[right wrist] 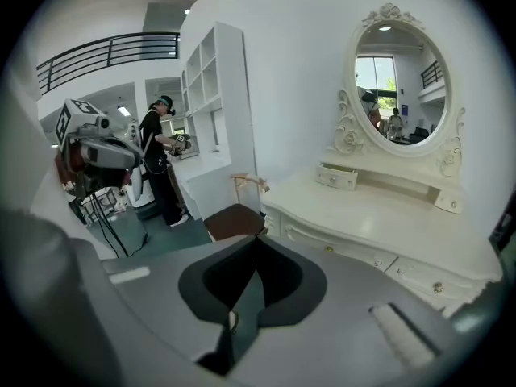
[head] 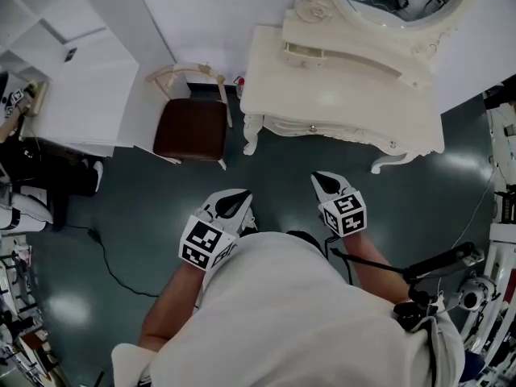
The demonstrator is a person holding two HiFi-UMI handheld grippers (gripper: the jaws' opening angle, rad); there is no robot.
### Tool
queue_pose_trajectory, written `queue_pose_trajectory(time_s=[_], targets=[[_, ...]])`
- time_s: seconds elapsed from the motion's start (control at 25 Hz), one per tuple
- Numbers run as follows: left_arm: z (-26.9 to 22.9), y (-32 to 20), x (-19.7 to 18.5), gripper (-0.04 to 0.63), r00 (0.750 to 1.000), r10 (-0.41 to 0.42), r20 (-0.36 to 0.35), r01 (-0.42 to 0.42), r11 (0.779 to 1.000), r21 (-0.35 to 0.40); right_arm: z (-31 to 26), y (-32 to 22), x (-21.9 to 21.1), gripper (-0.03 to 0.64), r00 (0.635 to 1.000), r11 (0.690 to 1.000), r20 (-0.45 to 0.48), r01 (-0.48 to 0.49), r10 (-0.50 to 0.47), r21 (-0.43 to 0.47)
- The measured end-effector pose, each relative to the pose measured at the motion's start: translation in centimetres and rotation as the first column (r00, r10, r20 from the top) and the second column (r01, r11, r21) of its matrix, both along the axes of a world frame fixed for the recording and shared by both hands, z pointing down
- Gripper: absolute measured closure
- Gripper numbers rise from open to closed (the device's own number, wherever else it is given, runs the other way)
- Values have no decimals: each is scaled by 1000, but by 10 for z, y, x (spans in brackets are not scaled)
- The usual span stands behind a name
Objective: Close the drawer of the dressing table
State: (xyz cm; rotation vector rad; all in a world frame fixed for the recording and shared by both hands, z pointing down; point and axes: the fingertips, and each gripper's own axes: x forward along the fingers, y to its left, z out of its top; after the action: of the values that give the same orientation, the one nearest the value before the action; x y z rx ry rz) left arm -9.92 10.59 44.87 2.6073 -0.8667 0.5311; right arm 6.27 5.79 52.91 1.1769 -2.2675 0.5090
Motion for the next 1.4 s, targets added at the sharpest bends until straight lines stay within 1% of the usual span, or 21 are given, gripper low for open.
queue_pose_trajectory(time_s=[0.08,0.16,0.36,0.6,0.8,1.12,1.4], targets=[[0,-21,-13,592,1000,25,0,-25,1000,-1,5,-28,-6,614,999,999,7,-43,43,0],[6,-38,-22,592,999,38,6,-38,999,-10,12,-52,-8,598,996,997,19,-83,83,-4],[16,-76,-36,592,1000,28,-4,-28,998,-53,23,-106,-6,588,990,990,34,-140,140,-24],[18,-136,-25,592,1000,8,5,-7,997,-80,44,-191,21,567,979,979,38,-199,201,-41],[6,-190,-7,592,999,-21,32,23,997,-71,54,-271,49,557,966,968,64,-247,249,-41],[-9,-246,10,592,993,-99,67,103,993,-62,71,-359,66,540,962,966,100,-247,253,-69],[-10,-269,12,592,980,-169,101,176,982,-66,102,-401,73,526,958,962,113,-251,263,-108]])
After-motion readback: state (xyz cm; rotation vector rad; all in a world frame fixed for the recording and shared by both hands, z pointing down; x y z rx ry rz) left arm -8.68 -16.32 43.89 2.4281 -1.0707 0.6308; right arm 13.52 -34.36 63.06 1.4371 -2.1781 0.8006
